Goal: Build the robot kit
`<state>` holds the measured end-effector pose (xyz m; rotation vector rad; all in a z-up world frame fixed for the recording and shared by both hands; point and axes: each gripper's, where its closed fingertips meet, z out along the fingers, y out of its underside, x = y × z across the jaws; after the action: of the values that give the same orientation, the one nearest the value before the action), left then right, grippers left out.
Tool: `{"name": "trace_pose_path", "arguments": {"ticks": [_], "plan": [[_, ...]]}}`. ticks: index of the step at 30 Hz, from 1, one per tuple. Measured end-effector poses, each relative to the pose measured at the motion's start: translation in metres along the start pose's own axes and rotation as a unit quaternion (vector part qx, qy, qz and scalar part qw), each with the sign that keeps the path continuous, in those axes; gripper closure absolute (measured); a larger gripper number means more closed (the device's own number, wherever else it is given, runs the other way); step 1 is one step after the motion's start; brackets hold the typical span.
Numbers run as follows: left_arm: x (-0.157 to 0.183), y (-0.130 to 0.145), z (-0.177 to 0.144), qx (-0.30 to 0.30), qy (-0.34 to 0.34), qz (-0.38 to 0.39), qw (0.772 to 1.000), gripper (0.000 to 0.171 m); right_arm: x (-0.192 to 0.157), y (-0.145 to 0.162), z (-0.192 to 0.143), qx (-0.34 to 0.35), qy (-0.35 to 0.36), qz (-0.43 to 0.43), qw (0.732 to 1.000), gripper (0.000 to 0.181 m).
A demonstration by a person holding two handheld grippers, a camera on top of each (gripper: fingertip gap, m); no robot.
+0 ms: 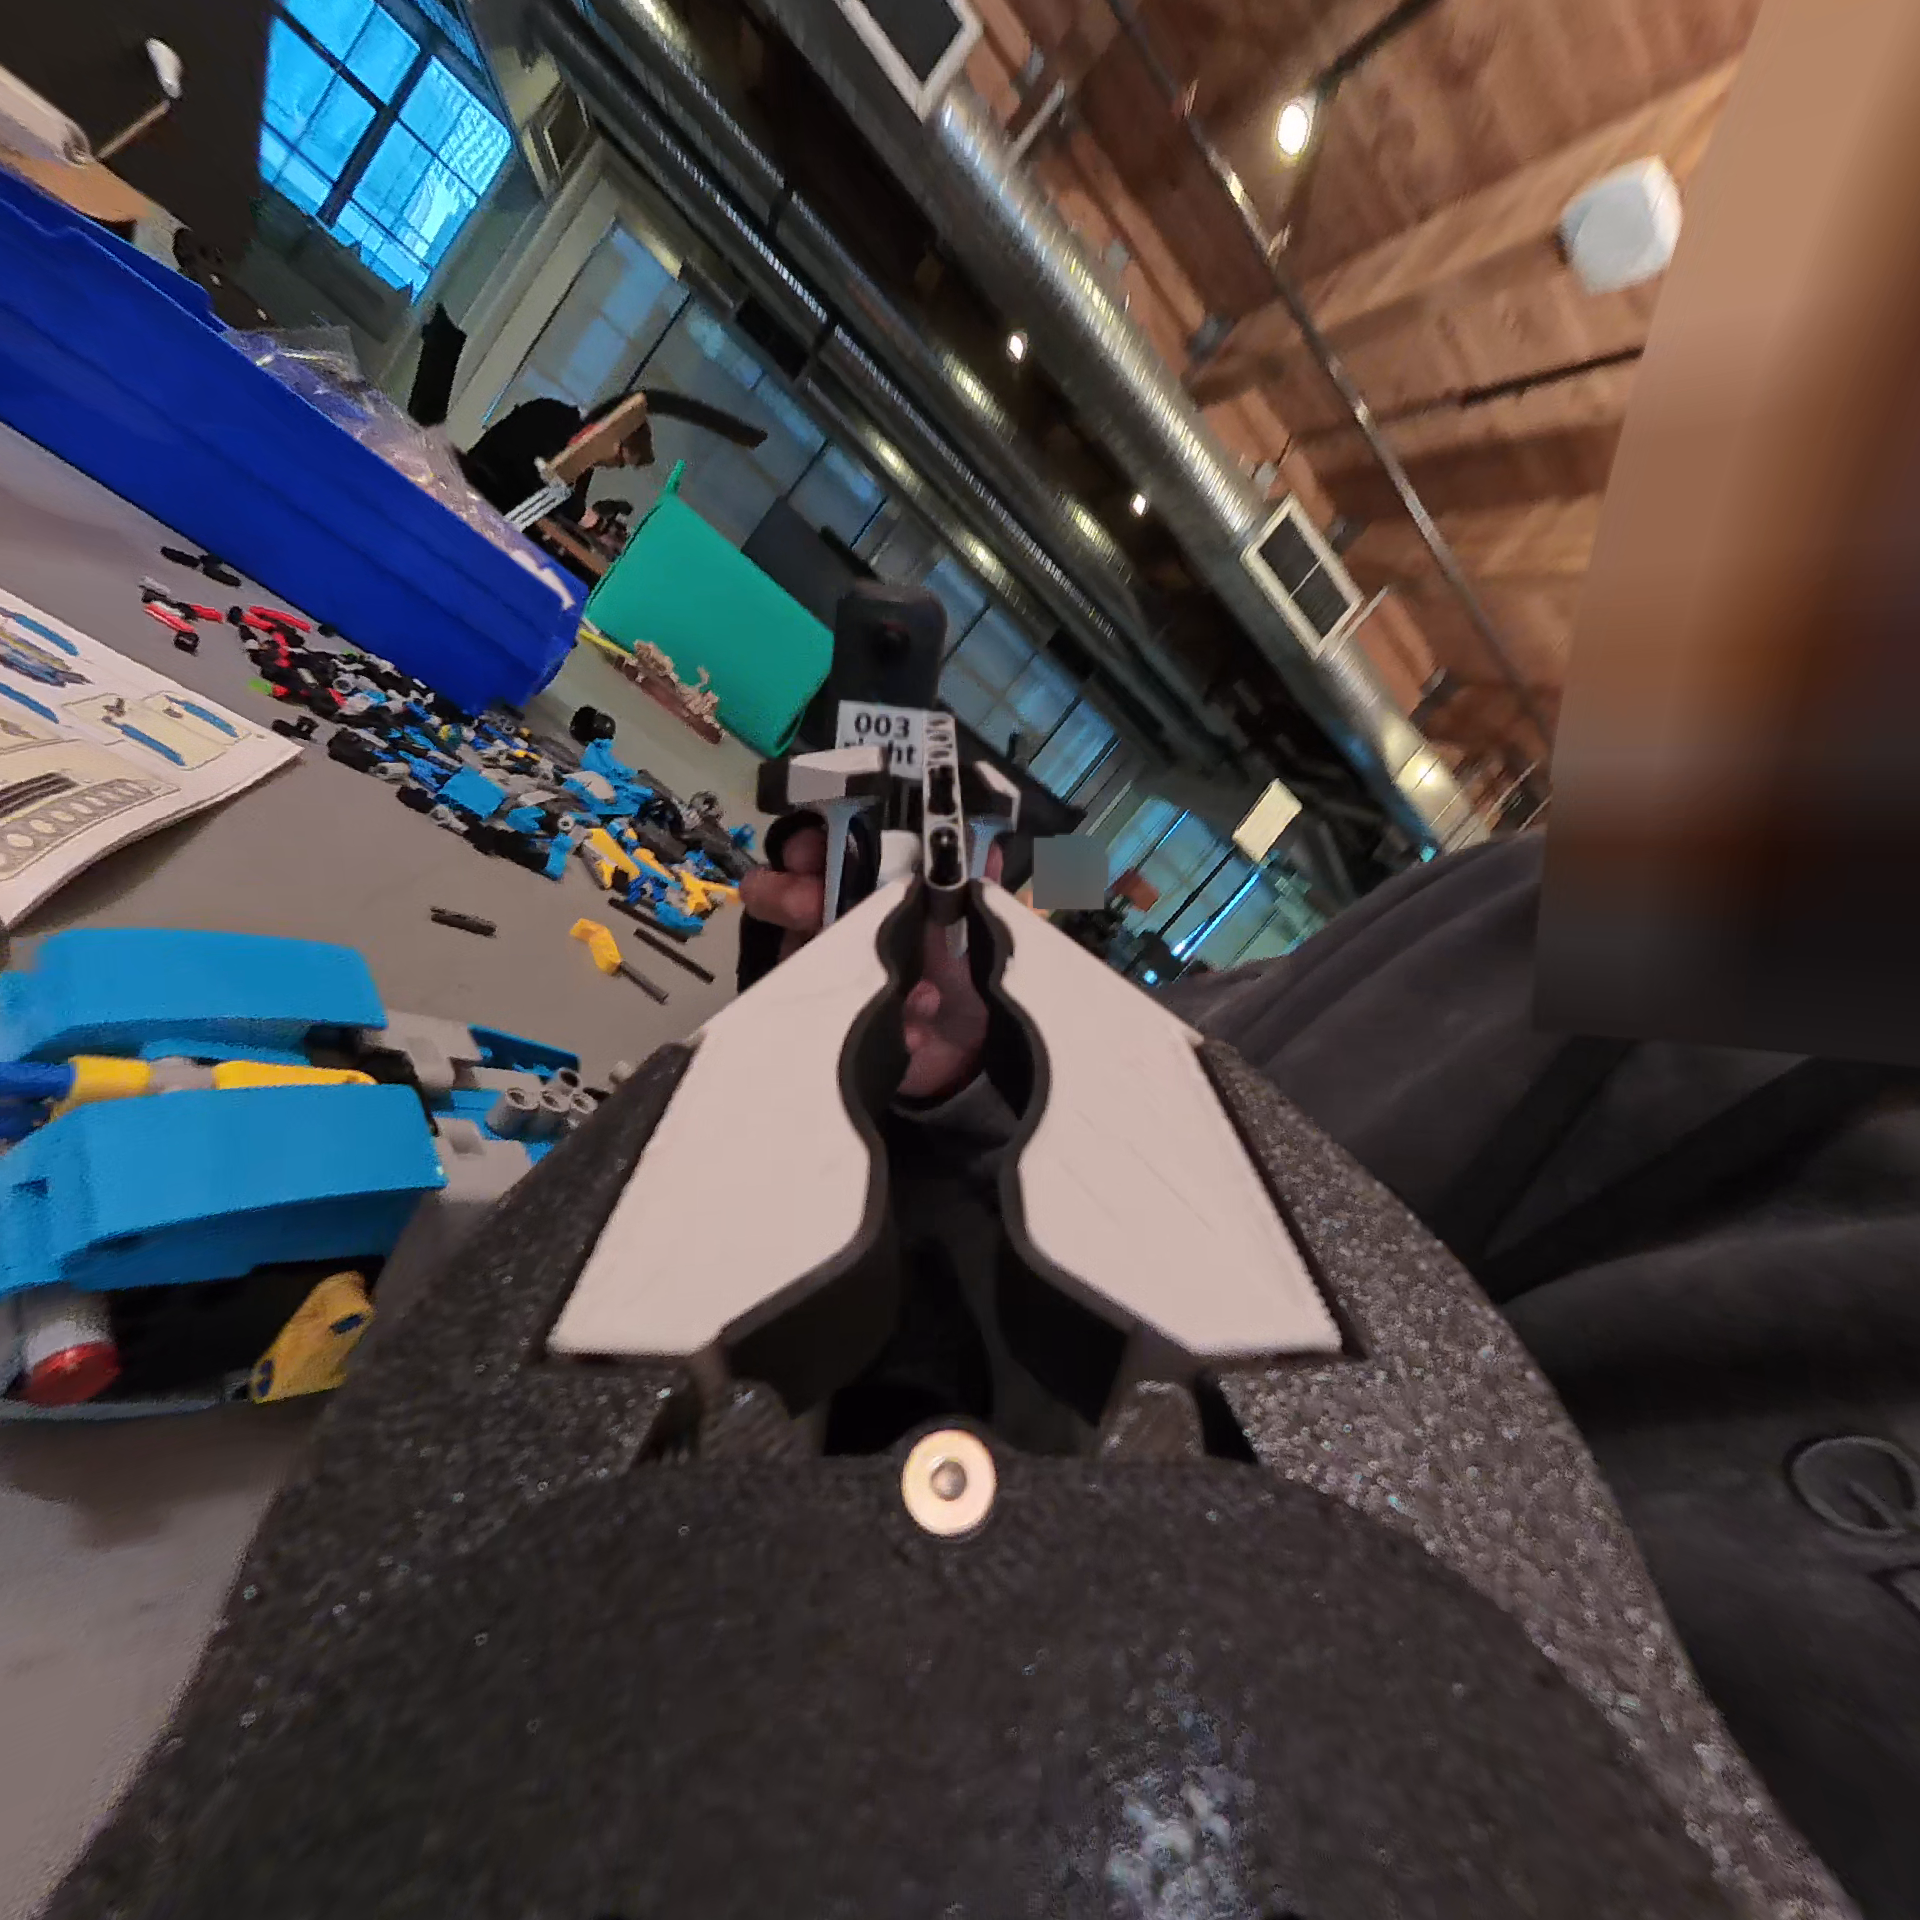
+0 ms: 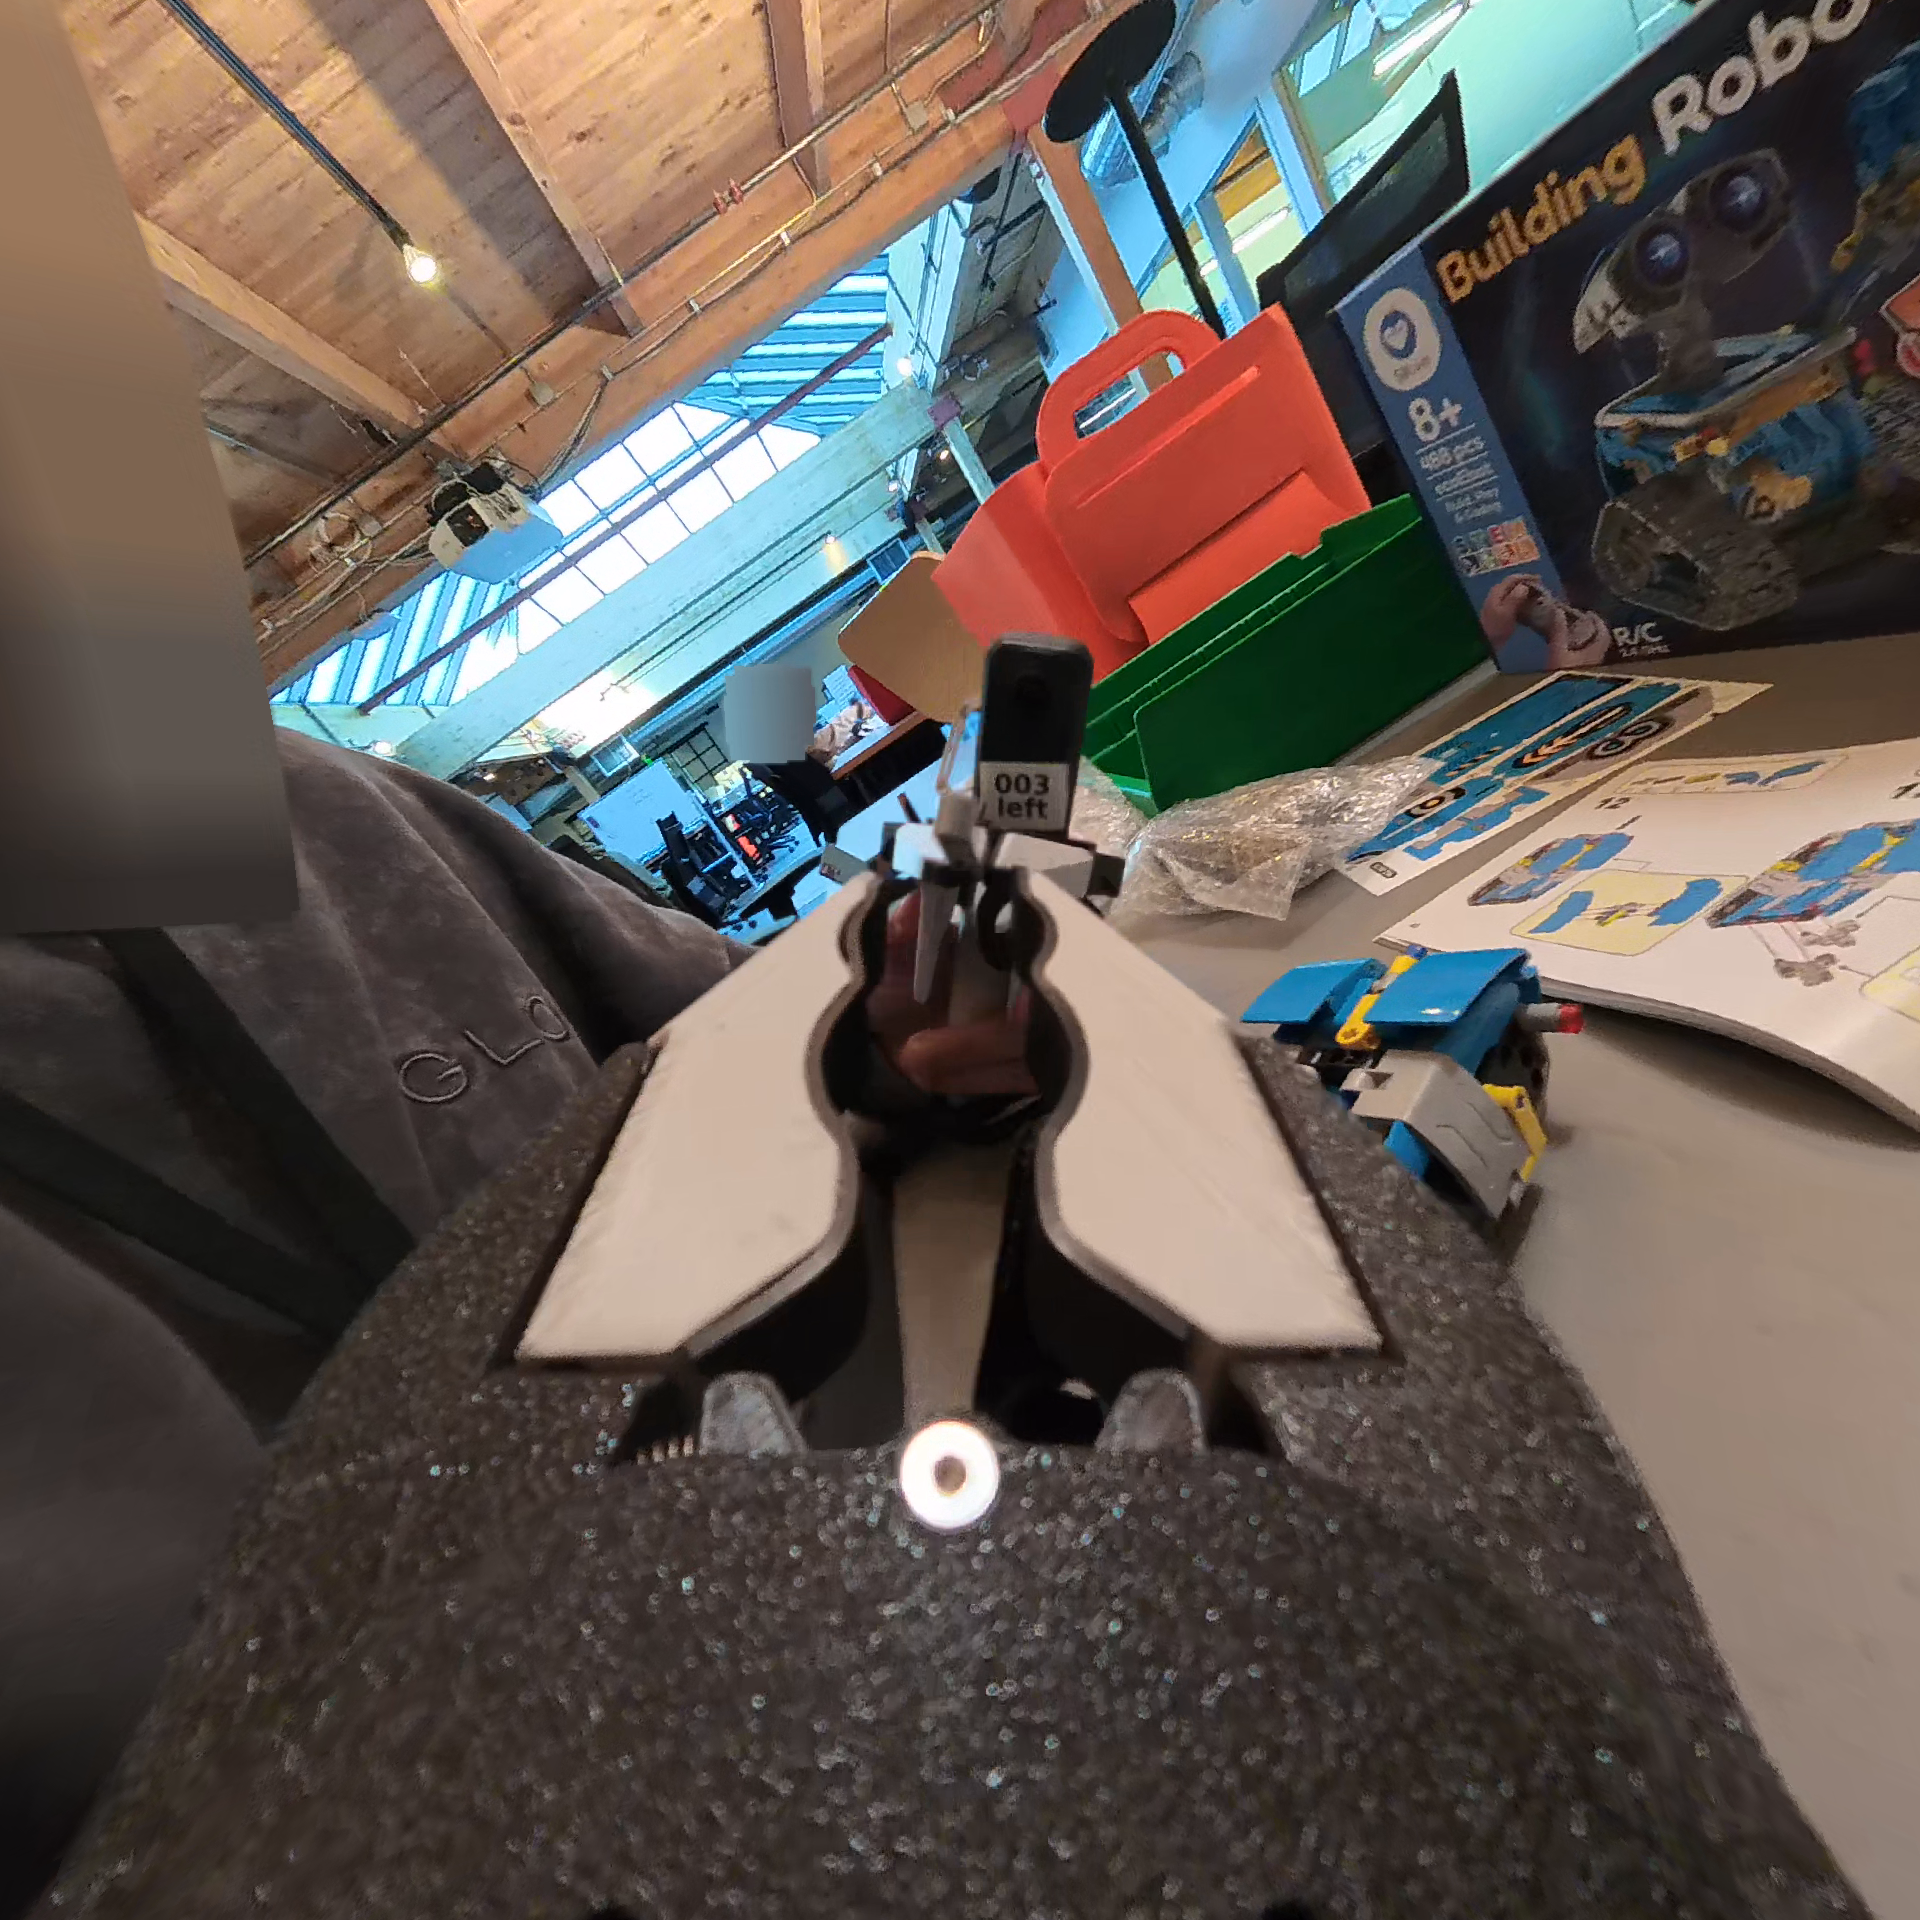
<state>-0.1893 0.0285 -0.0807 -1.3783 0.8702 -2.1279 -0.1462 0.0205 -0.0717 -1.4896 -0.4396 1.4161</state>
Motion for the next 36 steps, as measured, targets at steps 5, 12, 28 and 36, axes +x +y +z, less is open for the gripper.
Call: {"name": "trace_pose_path", "arguments": {"ticks": [5, 12, 28, 36], "plan": [[-0.007, -0.015, -0.01, 0.051, 0.011, -0.05, 0.997, 0.165, 0.006, -0.003, -0.001, 0.008, 0.029, -0.02, 0.999, 0.153], [-0.006, -0.007, -0.003, 0.042, 0.011, -0.053, 0.998, 0.166, 0.006, 0.012, 0.02, -0.021, 0.043, -0.035, 0.998, 0.153], [-0.009, -0.004, -0.001, 0.049, -0.006, -0.051, 0.998, 0.166, 0.008, 0.015, 0.02, -0.027, 0.044, -0.027, 0.998, 0.165], [-0.008, 0.002, 0.003, 0.043, 0.017, -0.094, 0.995, 0.165, 0.01, -0.004, 0.014, 0.027, 0.049, -0.021, 0.998, 0.164]]}}
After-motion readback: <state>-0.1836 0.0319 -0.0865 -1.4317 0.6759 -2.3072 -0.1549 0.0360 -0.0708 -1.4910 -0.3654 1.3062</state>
